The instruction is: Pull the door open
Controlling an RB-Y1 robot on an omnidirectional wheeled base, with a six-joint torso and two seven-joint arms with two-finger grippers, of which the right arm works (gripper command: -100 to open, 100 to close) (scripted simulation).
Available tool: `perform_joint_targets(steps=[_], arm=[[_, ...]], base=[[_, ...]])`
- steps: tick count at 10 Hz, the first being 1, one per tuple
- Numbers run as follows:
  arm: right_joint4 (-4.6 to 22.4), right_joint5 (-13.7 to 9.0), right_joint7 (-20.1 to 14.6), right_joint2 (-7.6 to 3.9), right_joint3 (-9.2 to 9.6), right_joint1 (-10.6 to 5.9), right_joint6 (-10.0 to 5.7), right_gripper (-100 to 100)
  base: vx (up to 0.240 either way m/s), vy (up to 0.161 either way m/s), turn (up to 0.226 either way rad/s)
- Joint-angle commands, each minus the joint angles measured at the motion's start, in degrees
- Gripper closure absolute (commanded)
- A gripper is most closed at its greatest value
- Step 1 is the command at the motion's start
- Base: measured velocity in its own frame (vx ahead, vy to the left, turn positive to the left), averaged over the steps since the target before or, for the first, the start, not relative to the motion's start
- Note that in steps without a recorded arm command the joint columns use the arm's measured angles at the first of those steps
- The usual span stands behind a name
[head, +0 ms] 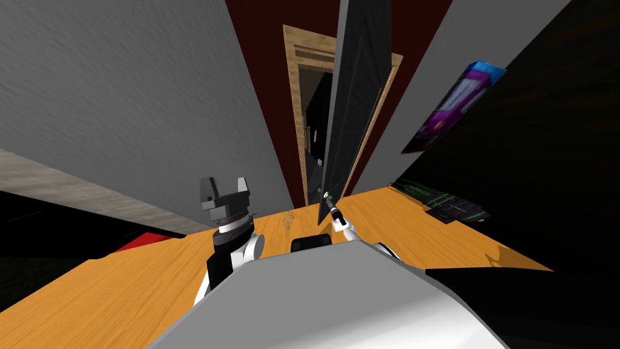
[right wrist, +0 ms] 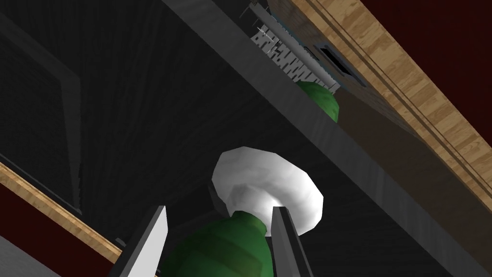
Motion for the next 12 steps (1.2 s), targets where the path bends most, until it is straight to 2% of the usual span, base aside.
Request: perform_joint_targets(steps=[1, 2, 6, 7, 12], arm=[[0.60, -1.02, -2.86, -0.68, 0.14, -0.05, -0.47, 100], [0.60, -1.02, -3.45, -0.68, 0.14, -0.05, -0.47, 100], [0.81, -2.82, -9.79, -1.34, 1.12, -0.03, -1.31, 100], [0.81, -2.82, -9.88, -1.34, 1.12, -0.03, -1.31, 100], [1.09, -5.34, -18.02, -2.25, 2.48, 0.01, -2.49, 100]], base=[[-0.054, -0.071, 0.171], [-0.038, -0.049, 0.065], [-0.046, -0.041, 0.103], [-0.031, -0.037, 0.066], [-0.050, -0.052, 0.124]])
